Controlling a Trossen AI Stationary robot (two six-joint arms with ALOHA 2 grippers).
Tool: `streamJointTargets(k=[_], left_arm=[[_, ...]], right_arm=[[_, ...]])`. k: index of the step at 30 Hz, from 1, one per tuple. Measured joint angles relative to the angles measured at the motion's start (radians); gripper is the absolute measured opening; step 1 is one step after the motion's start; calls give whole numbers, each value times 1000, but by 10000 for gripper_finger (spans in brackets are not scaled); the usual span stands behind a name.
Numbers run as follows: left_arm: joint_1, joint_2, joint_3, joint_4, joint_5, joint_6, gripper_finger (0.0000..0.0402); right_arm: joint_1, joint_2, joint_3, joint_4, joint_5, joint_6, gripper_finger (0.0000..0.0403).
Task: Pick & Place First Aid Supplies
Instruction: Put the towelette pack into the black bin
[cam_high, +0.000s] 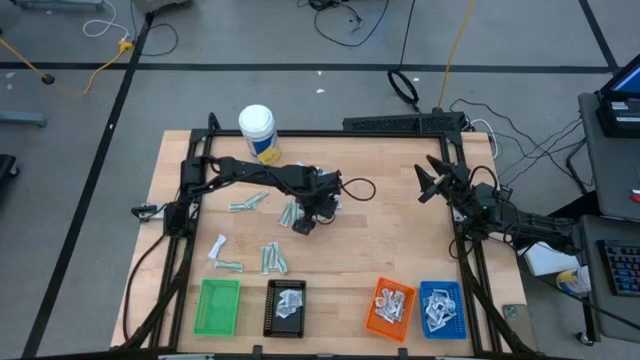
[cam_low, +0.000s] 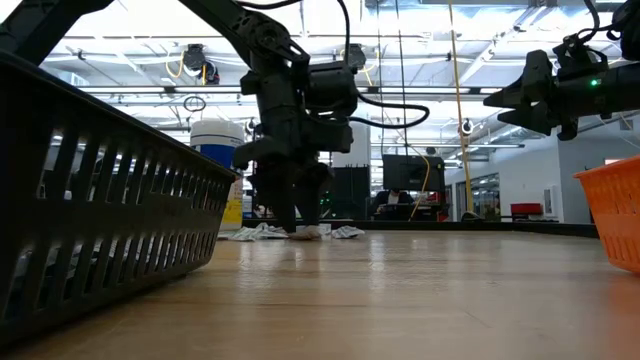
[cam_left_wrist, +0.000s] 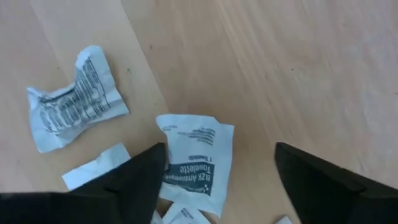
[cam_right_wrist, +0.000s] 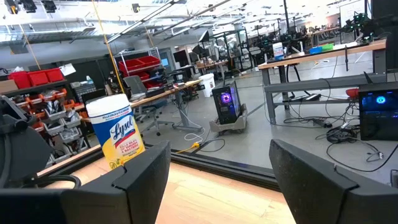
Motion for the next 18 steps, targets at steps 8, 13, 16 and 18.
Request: streamJointTargets(k=[8, 13, 16, 18], left_arm=[[-4, 0, 0, 28, -27, -50, 131], [-8, 0, 0, 27, -26, -102, 17], [-13, 0, 0, 26, -37, -127, 11], [-18, 0, 1, 13, -71, -134, 5]], right_arm=[[0, 0, 0, 0, 0, 0, 268], [0, 0, 0, 0, 0, 0, 270], [0, 0, 0, 0, 0, 0, 271], [0, 0, 0, 0, 0, 0, 271]])
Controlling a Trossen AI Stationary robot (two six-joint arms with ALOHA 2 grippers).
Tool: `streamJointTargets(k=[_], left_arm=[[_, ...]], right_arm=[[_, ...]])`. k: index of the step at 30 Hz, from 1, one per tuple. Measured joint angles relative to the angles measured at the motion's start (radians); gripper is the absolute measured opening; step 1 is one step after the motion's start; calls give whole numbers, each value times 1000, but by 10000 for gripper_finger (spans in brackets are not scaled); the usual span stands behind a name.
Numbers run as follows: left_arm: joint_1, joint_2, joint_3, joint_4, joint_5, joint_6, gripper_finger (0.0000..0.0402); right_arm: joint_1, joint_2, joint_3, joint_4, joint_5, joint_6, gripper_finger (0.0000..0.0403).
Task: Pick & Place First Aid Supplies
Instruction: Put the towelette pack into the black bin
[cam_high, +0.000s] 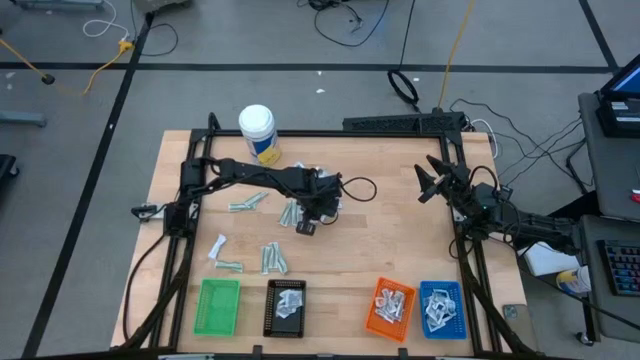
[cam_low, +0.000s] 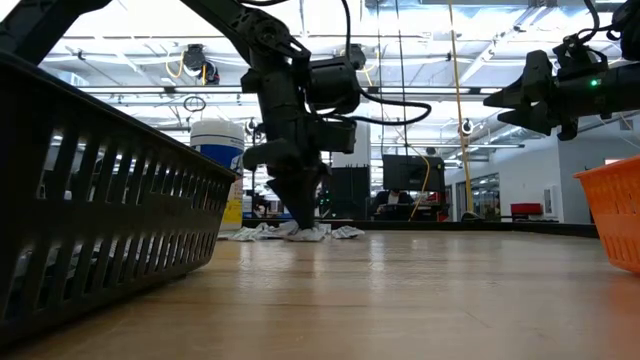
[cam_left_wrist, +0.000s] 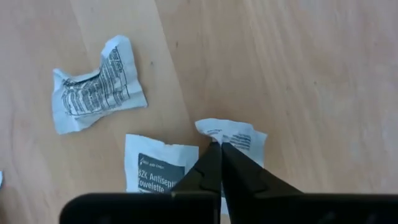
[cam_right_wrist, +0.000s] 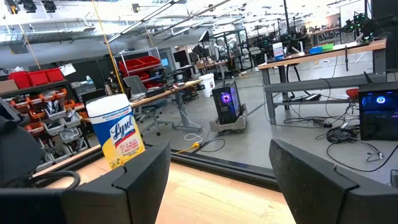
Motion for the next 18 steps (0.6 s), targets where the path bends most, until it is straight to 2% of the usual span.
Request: streamJointTargets(k=[12, 18], left_arm=[[-9, -120, 74, -175, -44, -33, 1], [-74, -156, 75, -201, -81, -85, 1]], right_arm=[[0, 0, 0, 0, 0, 0, 271], [0, 0, 0, 0, 0, 0, 269]])
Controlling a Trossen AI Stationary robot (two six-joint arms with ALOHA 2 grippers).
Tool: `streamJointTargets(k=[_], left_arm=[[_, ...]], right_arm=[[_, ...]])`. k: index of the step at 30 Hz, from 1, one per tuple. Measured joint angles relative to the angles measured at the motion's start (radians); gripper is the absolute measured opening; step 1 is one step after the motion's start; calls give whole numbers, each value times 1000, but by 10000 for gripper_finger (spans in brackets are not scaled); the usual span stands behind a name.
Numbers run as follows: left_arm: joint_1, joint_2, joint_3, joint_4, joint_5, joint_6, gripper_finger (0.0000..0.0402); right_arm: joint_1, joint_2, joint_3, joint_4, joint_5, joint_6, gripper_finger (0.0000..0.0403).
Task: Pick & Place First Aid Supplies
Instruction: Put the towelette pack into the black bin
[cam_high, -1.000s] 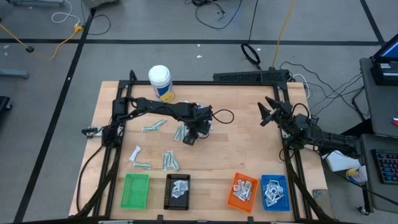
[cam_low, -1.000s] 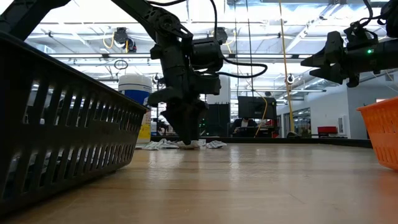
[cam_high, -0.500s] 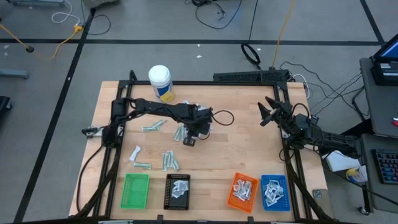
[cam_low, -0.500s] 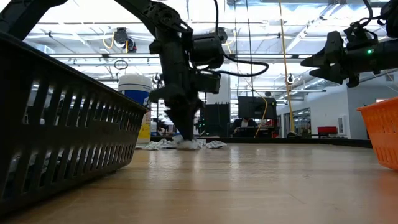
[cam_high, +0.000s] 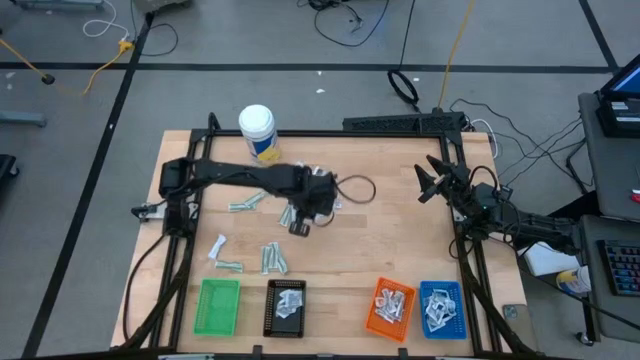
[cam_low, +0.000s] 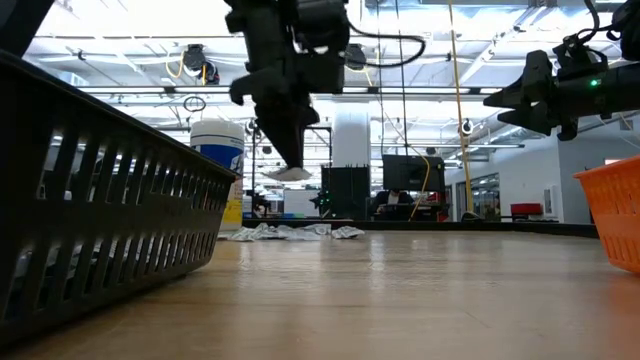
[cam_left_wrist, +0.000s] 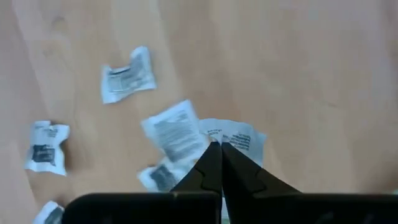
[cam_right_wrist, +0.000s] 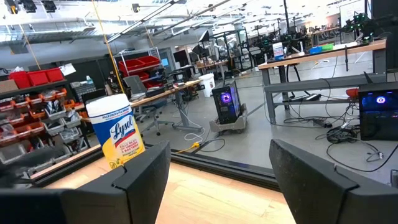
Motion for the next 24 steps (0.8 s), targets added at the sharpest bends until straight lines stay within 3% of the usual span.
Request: streamJointTargets(k=[16, 24], left_arm=[[-454, -3, 0, -81, -40, -236, 0], [-590, -3, 0, -60, -41, -347, 0]], right_arm=[[0, 0, 0, 0, 0, 0, 268], [0, 0, 0, 0, 0, 0, 270]])
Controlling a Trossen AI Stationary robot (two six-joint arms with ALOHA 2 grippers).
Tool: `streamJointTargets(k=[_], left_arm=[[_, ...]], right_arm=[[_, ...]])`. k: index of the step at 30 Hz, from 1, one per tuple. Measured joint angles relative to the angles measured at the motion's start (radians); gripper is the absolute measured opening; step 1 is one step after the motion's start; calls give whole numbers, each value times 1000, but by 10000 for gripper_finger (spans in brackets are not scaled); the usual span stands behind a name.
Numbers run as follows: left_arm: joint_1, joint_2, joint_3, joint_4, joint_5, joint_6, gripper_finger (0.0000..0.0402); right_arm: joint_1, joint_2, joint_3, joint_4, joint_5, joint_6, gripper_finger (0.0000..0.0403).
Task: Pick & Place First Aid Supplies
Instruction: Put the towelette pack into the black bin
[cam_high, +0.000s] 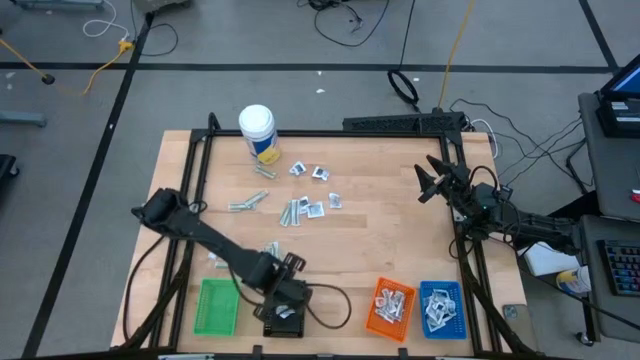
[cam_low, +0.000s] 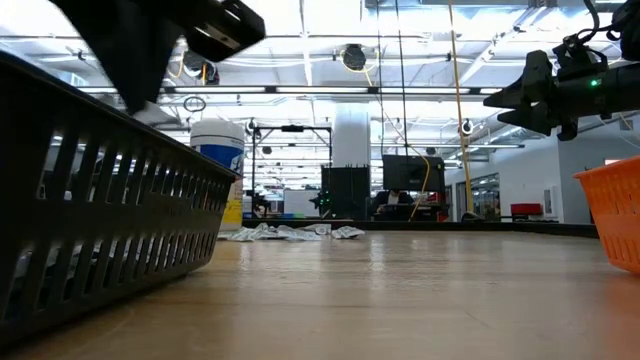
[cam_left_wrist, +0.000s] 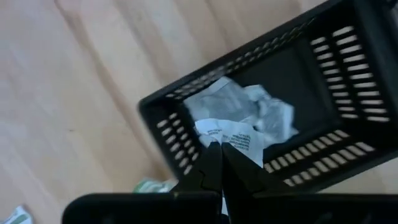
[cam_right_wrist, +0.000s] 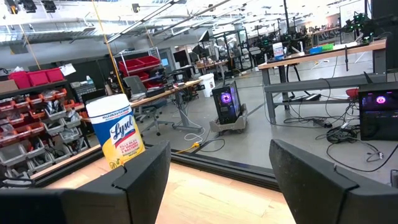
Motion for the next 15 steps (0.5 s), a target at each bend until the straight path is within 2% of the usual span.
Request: streamJointTargets(k=[15], left_arm=[[-66, 96, 0, 69, 7, -59, 3]], right_arm=[[0, 0, 0, 0, 0, 0, 269]])
